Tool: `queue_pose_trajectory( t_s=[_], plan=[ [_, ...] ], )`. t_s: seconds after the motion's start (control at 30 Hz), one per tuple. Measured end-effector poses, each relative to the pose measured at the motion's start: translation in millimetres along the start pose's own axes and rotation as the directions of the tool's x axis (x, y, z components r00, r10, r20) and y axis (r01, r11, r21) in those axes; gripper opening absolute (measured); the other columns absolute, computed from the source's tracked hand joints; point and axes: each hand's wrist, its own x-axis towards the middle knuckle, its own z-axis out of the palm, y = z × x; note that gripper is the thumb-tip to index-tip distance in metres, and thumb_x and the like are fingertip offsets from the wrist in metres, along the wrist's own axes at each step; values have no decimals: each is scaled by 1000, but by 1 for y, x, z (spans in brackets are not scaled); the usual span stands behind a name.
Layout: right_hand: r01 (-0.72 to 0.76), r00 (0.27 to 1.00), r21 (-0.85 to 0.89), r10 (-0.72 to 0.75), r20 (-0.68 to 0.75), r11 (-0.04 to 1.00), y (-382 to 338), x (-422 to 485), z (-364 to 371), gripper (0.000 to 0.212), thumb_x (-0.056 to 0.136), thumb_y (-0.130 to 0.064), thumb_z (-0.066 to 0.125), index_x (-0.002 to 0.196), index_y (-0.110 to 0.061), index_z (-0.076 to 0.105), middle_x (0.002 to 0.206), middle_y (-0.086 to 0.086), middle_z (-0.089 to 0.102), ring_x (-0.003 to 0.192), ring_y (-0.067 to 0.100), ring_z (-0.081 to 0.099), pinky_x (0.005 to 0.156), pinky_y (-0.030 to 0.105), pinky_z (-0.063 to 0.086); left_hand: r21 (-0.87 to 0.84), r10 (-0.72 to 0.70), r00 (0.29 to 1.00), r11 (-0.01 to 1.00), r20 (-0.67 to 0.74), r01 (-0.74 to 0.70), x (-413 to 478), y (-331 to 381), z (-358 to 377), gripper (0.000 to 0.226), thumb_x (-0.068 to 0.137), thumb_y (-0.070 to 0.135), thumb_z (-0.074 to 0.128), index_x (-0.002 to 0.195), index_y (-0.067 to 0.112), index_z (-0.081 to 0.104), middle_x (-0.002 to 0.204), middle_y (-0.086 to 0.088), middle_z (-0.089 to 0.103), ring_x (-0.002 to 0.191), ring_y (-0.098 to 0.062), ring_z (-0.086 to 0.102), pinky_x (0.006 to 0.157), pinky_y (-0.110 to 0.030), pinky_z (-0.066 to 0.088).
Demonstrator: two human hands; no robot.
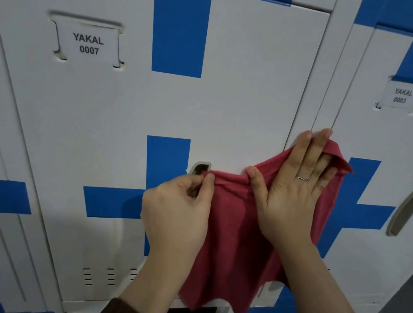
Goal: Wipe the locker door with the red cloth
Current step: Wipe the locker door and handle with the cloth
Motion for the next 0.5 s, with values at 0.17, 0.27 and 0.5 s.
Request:
queue_pose_trajectory(
  t_s=[0.17,0.27,0.5],
  plan=[
    [2,1000,1,-2,-14,1000,0,0,1,87,85,-68,22,143,-12,-9,151,14,-9,135,14,-23,109,41,-16,-18,28,998,999,-60,-29,3,8,3,18,82,29,69,80,12,76,67,-1,71,67,-18,66,74,-31,51],
    [1,1000,4,-1,-25,1000,-1,0,1,86,85,-68,21,143,-11,-9,151,15,-8,135,14,-21,109,39,-17,-18,37,997,999,-73,-38,3,5,4,30,79,39,61,74,13,75,62,0,69,61,-19,65,66,-28,49],
    [-2,1000,7,2,-28,1000,-2,0,1,86,85,-68,21,143,-11,-8,151,16,-7,135,13,-21,108,36,-20,80,120,987,991,-107,-111,4,2,8,35,81,39,58,62,12,71,50,1,62,48,-16,57,53,-12,31]
  ],
)
